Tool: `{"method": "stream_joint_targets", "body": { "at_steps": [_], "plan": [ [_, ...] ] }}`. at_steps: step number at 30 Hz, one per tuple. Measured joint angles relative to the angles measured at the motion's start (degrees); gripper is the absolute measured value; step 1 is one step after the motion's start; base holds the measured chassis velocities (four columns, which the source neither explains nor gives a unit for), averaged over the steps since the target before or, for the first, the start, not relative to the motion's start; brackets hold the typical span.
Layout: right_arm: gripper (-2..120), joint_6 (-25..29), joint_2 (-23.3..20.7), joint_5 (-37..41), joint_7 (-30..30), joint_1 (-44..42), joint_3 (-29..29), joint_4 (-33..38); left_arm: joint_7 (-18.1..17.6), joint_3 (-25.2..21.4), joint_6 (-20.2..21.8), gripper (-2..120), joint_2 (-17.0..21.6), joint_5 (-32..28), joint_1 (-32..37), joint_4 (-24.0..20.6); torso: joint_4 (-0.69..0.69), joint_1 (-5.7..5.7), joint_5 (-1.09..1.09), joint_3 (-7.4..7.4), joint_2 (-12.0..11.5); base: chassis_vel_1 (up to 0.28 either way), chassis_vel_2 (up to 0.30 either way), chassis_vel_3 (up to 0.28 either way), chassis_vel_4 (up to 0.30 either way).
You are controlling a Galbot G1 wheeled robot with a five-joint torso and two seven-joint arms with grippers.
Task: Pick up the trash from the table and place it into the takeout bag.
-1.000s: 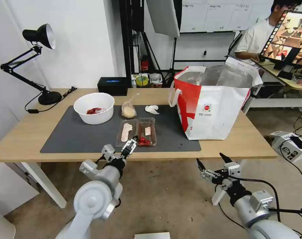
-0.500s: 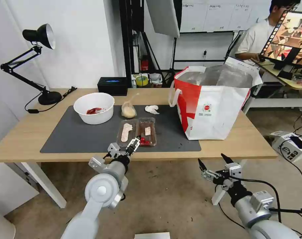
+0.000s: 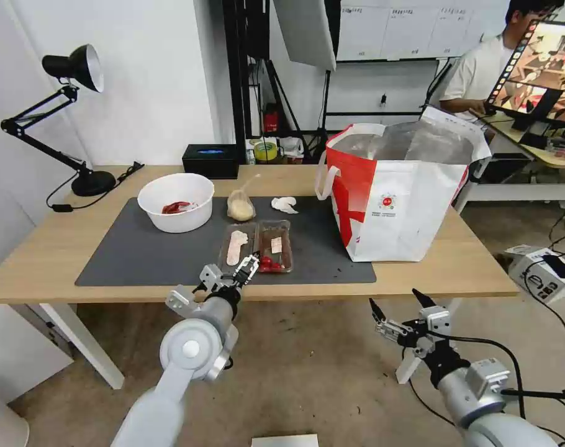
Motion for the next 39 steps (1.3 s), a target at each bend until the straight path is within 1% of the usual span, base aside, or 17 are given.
{"method": "stream_joint_targets", "body": {
  "at_steps": [8, 13, 14, 17, 20, 24, 35, 37, 39],
  "plan": [
    [100, 0.15, 0.21, -0.22, -0.02, -0.35, 0.16, 0.09, 0.13, -0.21, -1.68, 100, -0.58, 0.09, -0.98, 0.74, 0.0, 0.0, 0.0, 0.0, 0.0, 0.0, 0.0, 0.0, 0.0],
    [100, 0.23, 0.4, -0.53, -0.04, -0.43, 0.16, 0.12, 2.78, -0.78, -3.8, 100, -1.18, 0.13, -0.69, -0.71, 0.0, 0.0, 0.0, 0.0, 0.0, 0.0, 0.0, 0.0, 0.0],
    [100, 0.23, 0.4, -0.53, -0.04, -0.43, 0.16, 0.12, 2.78, -0.78, -3.8, 100, -1.18, 0.13, -0.69, -0.71, 0.0, 0.0, 0.0, 0.0, 0.0, 0.0, 0.0, 0.0, 0.0],
    [100, 0.26, 0.47, -0.87, -0.07, -0.62, 0.14, 0.25, 5.26, -1.6, -5.17, 100, -1.07, 0.14, -0.58, -2.34, 0.0, 0.0, 0.0, 0.0, 0.0, 0.0, 0.0, 0.0, 0.0],
    [100, 0.31, 0.52, -0.99, -0.08, -0.83, 0.14, 0.43, 6.14, -2.09, -5.55, 100, -0.69, 0.1, -0.85, -3.24, 0.0, 0.0, 0.0, 0.0, 0.0, 0.0, 0.0, 0.0, 0.0],
    [100, 0.58, 0.76, -1.28, -0.1, -1.11, 0.15, 0.64, 6.36, -2.13, -5.61, 100, -0.46, 0.04, -1.13, -3.78, 0.0, 0.0, 0.0, 0.0, 0.0, 0.0, 0.0, 0.0, 0.0],
    [100, 1.45, 1.08, -1.49, -0.46, -2.06, 0.52, 1.31, 7.04, -0.33, -5.48, 100, -1.06, 0.31, -1.2, -3.68, 0.0, 0.0, 0.0, 0.0, 0.0, 0.0, 0.0, 0.0, 0.0],
    [100, 1.51, 1.19, -1.48, -0.48, -2.57, 1.04, 1.8, 7.34, 2.19, -5.3, 100, -1.23, 1.16, -2.61, -2.3, 0.01, 0.0, 0.0, 0.0, 0.0, 0.0, 0.0, 0.0, 0.0],
    [100, 1.54, 1.21, -1.47, -0.49, -2.74, 1.2, 1.94, 7.36, 3.07, -5.29, 100, -1.29, 1.47, -3.16, -1.82, 0.01, 0.0, 0.01, 0.0, 0.0, 0.0, 0.0, 0.0, 0.0]
  ]
}}
